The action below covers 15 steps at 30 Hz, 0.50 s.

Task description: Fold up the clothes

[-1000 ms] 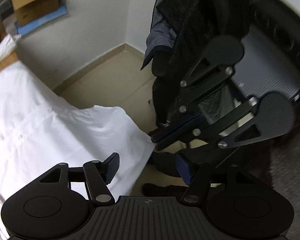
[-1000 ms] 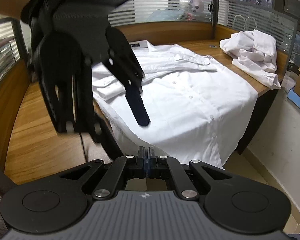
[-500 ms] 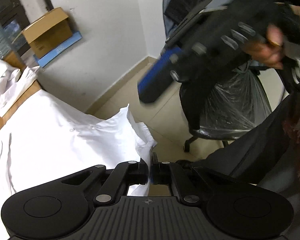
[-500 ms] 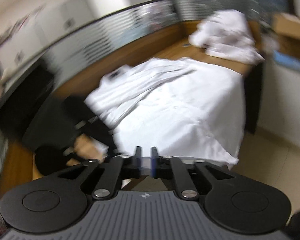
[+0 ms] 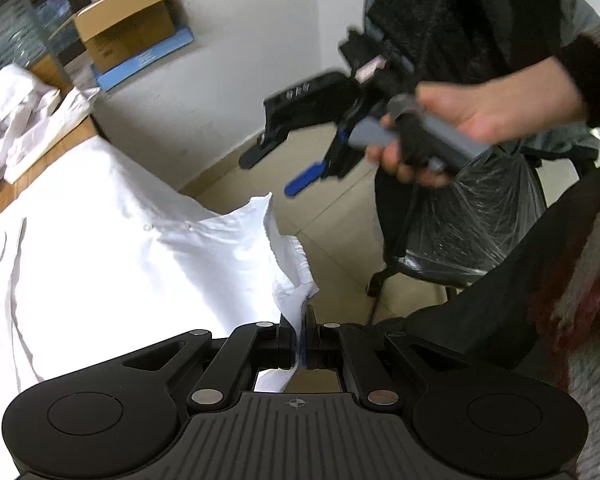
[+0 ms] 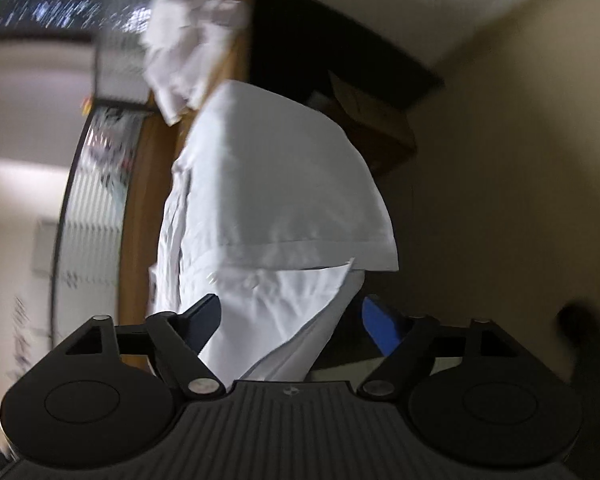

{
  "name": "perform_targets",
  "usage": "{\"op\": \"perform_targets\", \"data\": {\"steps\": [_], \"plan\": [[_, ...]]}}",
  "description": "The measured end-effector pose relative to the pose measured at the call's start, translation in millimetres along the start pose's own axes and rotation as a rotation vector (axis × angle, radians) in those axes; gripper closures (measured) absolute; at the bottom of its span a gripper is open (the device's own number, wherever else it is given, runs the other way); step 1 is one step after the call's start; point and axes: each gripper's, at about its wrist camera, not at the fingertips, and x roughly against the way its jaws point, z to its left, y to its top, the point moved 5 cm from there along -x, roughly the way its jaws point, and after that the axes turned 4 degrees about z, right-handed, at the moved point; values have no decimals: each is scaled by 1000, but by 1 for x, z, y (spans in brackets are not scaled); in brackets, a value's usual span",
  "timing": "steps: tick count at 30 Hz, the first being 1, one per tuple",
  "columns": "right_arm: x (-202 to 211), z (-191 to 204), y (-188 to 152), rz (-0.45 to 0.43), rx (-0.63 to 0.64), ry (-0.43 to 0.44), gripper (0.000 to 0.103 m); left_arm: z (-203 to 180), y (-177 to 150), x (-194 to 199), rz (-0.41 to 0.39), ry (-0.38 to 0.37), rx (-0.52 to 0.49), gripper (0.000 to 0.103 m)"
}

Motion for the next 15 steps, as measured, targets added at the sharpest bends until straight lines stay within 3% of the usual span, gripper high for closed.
{"op": "perform_targets", "data": {"steps": [4,10,15], "plan": [[-43,-42,4,48,-147,71,14,4,4,0,20,10,55,99],[-98,-90,2,17,-428,219,11,8,5,-2,39,24,122,99],[-137,-109,0,14,-513,211,11,12,5,-1,41,36,178,99]]}}
